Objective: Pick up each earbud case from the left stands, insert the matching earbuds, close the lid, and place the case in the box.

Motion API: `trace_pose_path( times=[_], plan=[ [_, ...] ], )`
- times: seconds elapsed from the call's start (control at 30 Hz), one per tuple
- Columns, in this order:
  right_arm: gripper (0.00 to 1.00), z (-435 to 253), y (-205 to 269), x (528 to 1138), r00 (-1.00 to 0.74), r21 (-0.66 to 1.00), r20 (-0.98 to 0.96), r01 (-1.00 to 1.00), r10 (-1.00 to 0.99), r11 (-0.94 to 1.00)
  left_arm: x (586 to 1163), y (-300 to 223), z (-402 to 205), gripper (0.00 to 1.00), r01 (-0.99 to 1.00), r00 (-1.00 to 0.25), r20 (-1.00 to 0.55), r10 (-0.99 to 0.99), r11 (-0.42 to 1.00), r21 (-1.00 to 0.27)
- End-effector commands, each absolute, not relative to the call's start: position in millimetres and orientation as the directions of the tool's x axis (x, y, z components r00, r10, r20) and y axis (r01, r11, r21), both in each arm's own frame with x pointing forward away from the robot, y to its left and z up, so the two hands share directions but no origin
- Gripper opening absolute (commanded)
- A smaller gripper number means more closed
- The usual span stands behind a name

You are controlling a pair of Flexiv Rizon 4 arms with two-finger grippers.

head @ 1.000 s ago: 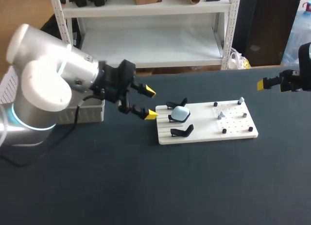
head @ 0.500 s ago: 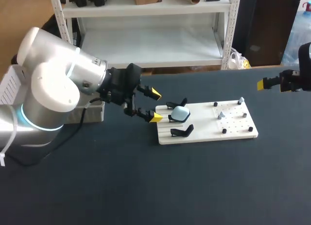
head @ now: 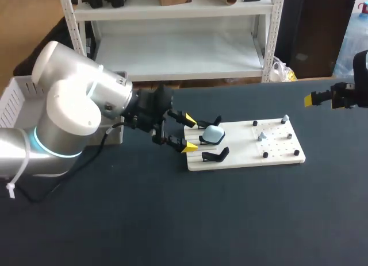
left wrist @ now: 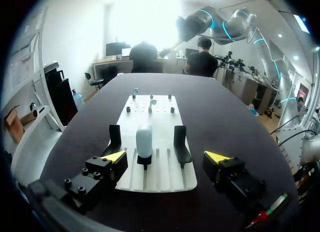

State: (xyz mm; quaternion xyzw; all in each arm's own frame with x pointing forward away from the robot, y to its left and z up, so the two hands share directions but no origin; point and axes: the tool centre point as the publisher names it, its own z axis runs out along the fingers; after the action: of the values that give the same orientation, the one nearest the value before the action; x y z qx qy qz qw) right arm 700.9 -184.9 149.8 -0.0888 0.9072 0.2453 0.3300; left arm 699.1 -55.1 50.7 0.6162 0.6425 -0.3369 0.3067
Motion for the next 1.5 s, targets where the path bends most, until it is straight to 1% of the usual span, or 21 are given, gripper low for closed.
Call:
trace_pose_path(
  times=[0.03, 0.33, 0.53, 0.77, 0.83, 0.87, 0.97, 1.0, 1.1, 1.2, 1.27, 1.33, 1.37, 1.4, 1.47, 1.5],
  plan=[
    [1.0, 149.9, -185.4, 700.5, -0.766, 0.386, -0.642, -0.324, 0.0, 0.864, 704.2, -55.2, 51.8, 1.0, 0.998, -0.055, -0.811, 0.583, 0.014, -0.057],
    [1.0, 149.9, -185.4, 700.5, -0.766, 0.386, -0.642, -0.324, 0.0, 0.864, 706.3, -58.6, 48.4, 1.0, 0.999, -0.048, -0.816, 0.576, 0.018, -0.046],
    [1.0, 149.9, -185.4, 700.5, -0.766, 0.386, -0.642, -0.324, 0.0, 0.864, 705.8, -65.1, 44.7, 1.0, 1.0, -0.013, -0.828, 0.56, 0.015, -0.005],
    [1.0, 149.9, -185.4, 700.5, -0.766, 0.386, -0.642, -0.324, 0.0, 0.864, 709.0, -71.9, 37.2, 1.0, 1.0, 0.0, -0.831, 0.557, 0.006, 0.004],
    [1.0, 149.9, -185.4, 700.5, -0.766, 0.386, -0.642, -0.324, 0.0, 0.864, 710.4, -73.0, 36.5, 0.98, 1.0, 0.001, -0.832, 0.555, 0.004, 0.004],
    [1.0, 149.9, -185.4, 700.5, -0.766, 0.386, -0.642, -0.324, 0.0, 0.864, 711.5, -73.9, 36.2, 0.93, 1.0, 0.002, -0.833, 0.553, 0.004, 0.005],
    [1.0, 149.9, -185.4, 700.5, -0.766, 0.386, -0.642, -0.324, 0.0, 0.864, 714.2, -75.8, 35.4, 0.89, 1.0, 0.004, -0.836, 0.549, 0.002, 0.006],
    [1.0, 149.9, -185.4, 700.5, -0.766, 0.386, -0.642, -0.324, 0.0, 0.864, 715.3, -76.6, 34.3, 0.86, 1.0, 0.003, -0.836, 0.549, 0.0, 0.004],
    [1.0, 149.9, -185.4, 700.5, -0.766, 0.386, -0.642, -0.324, 0.0, 0.864, 720.3, -78.7, 30.2, 0.84, 1.0, -0.013, -0.836, 0.549, -0.002, -0.017],
    [1.0, 149.9, -185.4, 700.5, -0.766, 0.386, -0.642, -0.324, 0.0, 0.864, 724.1, -79.2, 28.7, 0.78, 1.0, -0.017, -0.837, 0.547, 0.003, -0.018],
    [1.0, 149.9, -185.4, 700.5, -0.766, 0.386, -0.642, -0.324, 0.0, 0.864, 726.4, -79.3, 28.8, 0.68, 1.0, -0.018, -0.84, 0.543, 0.007, -0.018],
    [1.0, 149.9, -185.4, 700.5, -0.766, 0.386, -0.642, -0.324, 0.0, 0.864, 728.8, -79.6, 28.4, 0.65, 1.0, -0.022, -0.842, 0.54, 0.009, -0.02],
    [1.0, 149.9, -185.4, 700.5, -0.766, 0.386, -0.642, -0.324, 0.0, 0.864, 729.6, -79.9, 28.3, 0.58, 1.0, -0.023, -0.842, 0.539, 0.01, -0.021],
    [1.0, 149.9, -185.4, 700.5, -0.766, 0.386, -0.642, -0.324, 0.0, 0.864, 729.8, -80.0, 28.3, 0.56, 1.0, -0.023, -0.842, 0.538, 0.01, -0.021],
    [1.0, 149.9, -185.4, 700.5, -0.766, 0.386, -0.642, -0.324, 0.0, 0.864, 730.3, -80.3, 28.3, 0.57, 1.0, -0.026, -0.845, 0.535, 0.009, -0.024],
    [1.0, 149.9, -185.4, 700.5, -0.766, 0.386, -0.642, -0.324, 0.0, 0.864, 730.4, -80.3, 28.3, 0.59, 1.0, -0.026, -0.845, 0.534, 0.009, -0.026]
  ],
)
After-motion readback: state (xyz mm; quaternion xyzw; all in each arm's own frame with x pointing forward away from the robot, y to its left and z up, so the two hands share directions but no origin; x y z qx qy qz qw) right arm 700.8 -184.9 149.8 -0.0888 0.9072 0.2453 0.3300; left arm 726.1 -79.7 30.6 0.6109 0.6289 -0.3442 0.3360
